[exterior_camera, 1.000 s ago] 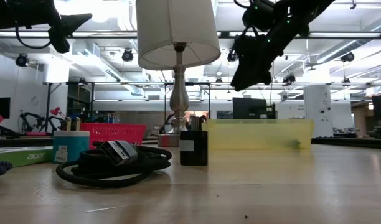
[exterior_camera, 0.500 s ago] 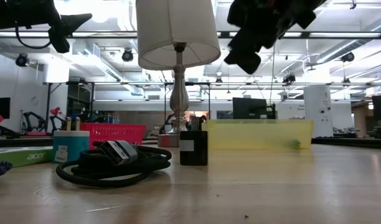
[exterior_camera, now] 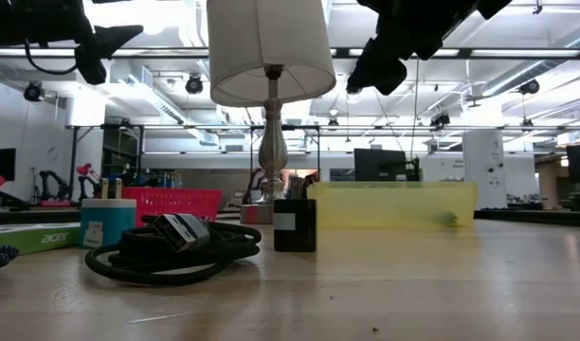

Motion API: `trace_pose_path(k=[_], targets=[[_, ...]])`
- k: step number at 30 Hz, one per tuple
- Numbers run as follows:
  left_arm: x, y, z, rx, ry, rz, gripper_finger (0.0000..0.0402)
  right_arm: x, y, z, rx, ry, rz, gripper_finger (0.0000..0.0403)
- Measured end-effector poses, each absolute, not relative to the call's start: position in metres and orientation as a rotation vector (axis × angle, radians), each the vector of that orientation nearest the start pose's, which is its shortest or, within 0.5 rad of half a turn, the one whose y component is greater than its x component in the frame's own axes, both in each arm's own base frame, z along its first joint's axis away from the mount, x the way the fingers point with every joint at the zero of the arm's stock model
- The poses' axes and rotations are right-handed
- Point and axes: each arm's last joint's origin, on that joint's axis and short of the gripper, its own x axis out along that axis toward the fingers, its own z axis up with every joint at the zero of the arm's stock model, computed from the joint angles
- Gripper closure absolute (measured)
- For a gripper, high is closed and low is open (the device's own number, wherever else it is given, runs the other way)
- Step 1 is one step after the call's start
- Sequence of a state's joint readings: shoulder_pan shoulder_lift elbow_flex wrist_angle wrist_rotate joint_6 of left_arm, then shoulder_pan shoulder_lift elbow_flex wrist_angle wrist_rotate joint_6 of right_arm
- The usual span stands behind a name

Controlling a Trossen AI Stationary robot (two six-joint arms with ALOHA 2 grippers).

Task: Pick and place items into bin
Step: Put the black charger cable into the yellow bin

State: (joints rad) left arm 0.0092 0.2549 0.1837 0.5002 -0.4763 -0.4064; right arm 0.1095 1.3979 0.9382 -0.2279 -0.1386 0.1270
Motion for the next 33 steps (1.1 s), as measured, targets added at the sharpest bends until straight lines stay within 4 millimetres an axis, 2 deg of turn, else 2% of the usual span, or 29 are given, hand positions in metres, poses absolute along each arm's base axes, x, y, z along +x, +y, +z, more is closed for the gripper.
trace_pose_path(k=[10,14,20,28,33], targets=[[0.100,0.014,0.248,-0.489,-0.477,0.395,0.0191,0.293,0.038,0.248,0.152,0.698,0.181,0.0177],[0.099,0.014,0.248,-0.489,-0.478,0.395,0.0191,0.301,0.043,0.246,0.115,0.646,0.211,0.0179],[0.100,0.014,0.247,-0.484,-0.468,0.396,0.0191,0.321,0.060,0.243,0.027,0.550,0.341,0.0179],[0.102,0.014,0.245,-0.484,-0.457,0.400,0.0191,0.359,0.071,0.220,0.003,0.631,0.380,0.0179],[0.103,0.014,0.245,-0.484,-0.455,0.400,0.0191,0.388,0.080,0.212,-0.022,0.640,0.528,0.0180]])
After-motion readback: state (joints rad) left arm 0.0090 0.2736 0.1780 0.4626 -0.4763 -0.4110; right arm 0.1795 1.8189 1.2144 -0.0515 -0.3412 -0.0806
